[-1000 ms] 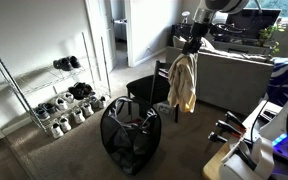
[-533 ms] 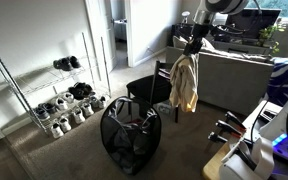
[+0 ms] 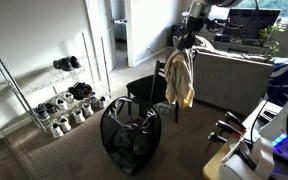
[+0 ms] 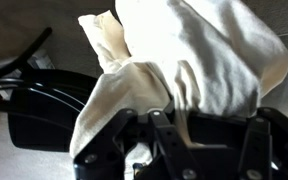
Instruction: Put the beige clothing in the laundry bag.
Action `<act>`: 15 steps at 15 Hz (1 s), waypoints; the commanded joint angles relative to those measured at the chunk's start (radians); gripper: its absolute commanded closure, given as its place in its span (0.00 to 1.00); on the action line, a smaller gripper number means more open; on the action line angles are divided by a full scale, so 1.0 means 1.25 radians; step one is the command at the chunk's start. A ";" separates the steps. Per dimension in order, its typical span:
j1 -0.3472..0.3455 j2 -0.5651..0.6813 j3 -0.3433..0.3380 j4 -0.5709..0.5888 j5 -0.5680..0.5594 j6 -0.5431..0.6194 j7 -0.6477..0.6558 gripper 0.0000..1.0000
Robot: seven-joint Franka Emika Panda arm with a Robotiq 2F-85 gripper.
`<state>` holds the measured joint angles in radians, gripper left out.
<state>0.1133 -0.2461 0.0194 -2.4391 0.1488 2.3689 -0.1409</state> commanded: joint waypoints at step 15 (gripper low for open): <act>0.053 0.109 0.140 0.263 -0.147 0.041 0.124 1.00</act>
<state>0.1976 -0.1810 0.1560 -2.1962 0.0634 2.3751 -0.0973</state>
